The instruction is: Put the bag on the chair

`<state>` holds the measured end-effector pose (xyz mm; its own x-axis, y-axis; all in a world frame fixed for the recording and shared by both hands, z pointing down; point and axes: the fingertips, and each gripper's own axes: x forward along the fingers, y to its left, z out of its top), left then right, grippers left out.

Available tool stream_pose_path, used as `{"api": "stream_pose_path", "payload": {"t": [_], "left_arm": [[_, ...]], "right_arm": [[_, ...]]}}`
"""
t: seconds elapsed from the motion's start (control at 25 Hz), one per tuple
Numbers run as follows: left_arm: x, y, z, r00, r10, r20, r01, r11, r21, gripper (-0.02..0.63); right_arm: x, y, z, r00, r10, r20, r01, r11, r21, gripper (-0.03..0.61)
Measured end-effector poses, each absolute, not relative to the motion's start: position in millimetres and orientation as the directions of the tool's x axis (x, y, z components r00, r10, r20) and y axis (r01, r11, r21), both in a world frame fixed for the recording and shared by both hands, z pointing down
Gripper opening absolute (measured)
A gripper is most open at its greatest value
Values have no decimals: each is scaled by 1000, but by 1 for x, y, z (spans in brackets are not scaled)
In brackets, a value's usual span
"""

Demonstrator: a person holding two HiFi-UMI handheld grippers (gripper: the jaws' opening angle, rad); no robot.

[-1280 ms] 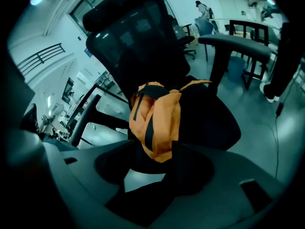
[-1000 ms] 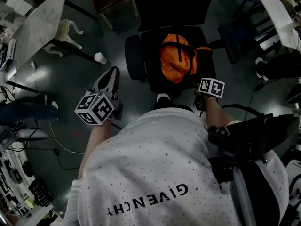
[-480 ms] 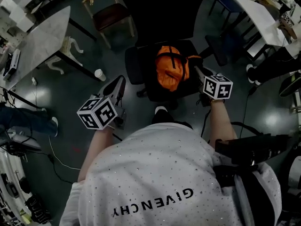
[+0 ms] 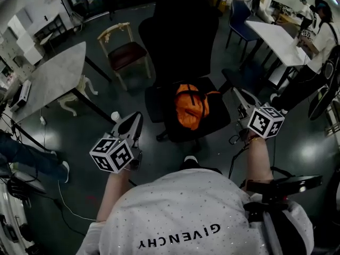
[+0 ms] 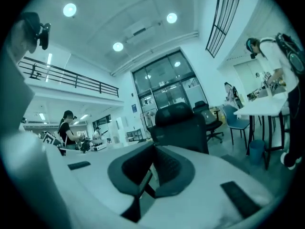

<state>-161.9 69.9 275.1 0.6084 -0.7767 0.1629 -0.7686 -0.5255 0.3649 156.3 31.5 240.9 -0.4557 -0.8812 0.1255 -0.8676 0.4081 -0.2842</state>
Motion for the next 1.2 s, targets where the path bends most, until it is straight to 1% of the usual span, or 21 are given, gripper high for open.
{"api": "stream_pose_path", "payload": {"t": [0.12, 0.24, 0.4, 0.56, 0.68, 0.88, 1.08, 1.2], "left_arm": [[-153, 71, 250, 648, -755, 99, -742, -596, 307, 0], [-138, 77, 241, 685, -724, 82, -718, -650, 249, 0], [-117, 93, 240, 691, -715, 101, -717, -662, 219, 0], [-106, 113, 238, 664, -740, 109, -742, -634, 217, 0], [-92, 122, 227, 636, -768, 70, -758, -606, 241, 0], [-57, 142, 200, 595, -802, -49, -774, -588, 236, 0], [-14, 170, 208, 597, -802, -31, -775, -586, 235, 0], [6, 189, 199, 595, -803, -45, -779, -589, 215, 0]], "right_arm": [[168, 37, 205, -419, -908, 34, -888, 401, -225, 2], [171, 43, 192, -415, -910, 4, -890, 405, -209, 2], [178, 58, 182, -435, -900, 34, -892, 425, -157, 2], [198, 82, 183, -445, -892, 80, -892, 433, -133, 2], [218, 101, 186, -473, -874, 106, -878, 459, -135, 2], [245, 126, 186, -504, -855, 121, -863, 497, -86, 2], [268, 155, 197, -548, -828, 120, -836, 539, -98, 2], [282, 174, 199, -564, -817, 118, -826, 556, -95, 2]]}}
